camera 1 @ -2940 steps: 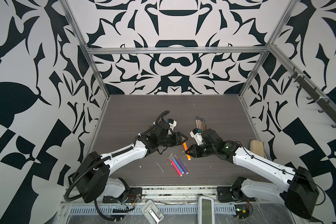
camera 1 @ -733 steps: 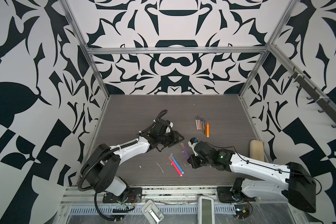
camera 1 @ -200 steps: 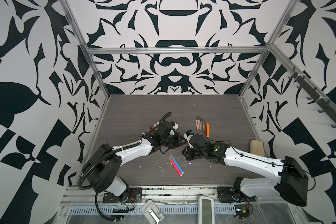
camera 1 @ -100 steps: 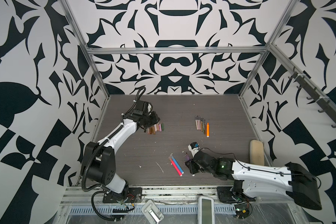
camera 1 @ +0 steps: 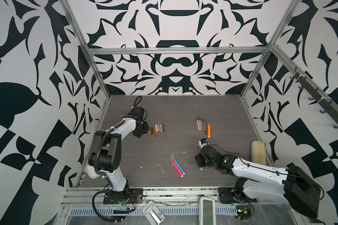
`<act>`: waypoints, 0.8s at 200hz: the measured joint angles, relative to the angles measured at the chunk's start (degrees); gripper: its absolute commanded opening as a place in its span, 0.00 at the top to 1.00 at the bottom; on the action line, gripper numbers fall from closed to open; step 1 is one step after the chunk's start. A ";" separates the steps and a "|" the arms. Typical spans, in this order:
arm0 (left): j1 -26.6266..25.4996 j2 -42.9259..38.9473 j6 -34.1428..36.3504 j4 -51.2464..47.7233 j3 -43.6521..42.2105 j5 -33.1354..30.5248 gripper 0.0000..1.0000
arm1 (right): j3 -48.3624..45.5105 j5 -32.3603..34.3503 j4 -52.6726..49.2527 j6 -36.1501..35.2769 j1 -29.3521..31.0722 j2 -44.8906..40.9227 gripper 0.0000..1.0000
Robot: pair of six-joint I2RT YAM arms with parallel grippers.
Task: Open the pen caps
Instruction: 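Pull the cap off with the left gripper while the right holds the marker, then lower the purple cap by the caps while the right carries the marker away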
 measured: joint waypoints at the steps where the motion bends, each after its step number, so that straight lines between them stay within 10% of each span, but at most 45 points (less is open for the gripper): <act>1: 0.00 0.26 0.00 -0.02 0.00 -0.09 1.00 | 0.00 -0.13 0.09 -0.13 -0.11 0.22 1.00; 160: 0.63 5.99 1.05 2.38 3.32 2.67 0.76 | 0.74 -6.27 4.68 -2.49 -1.22 4.31 1.00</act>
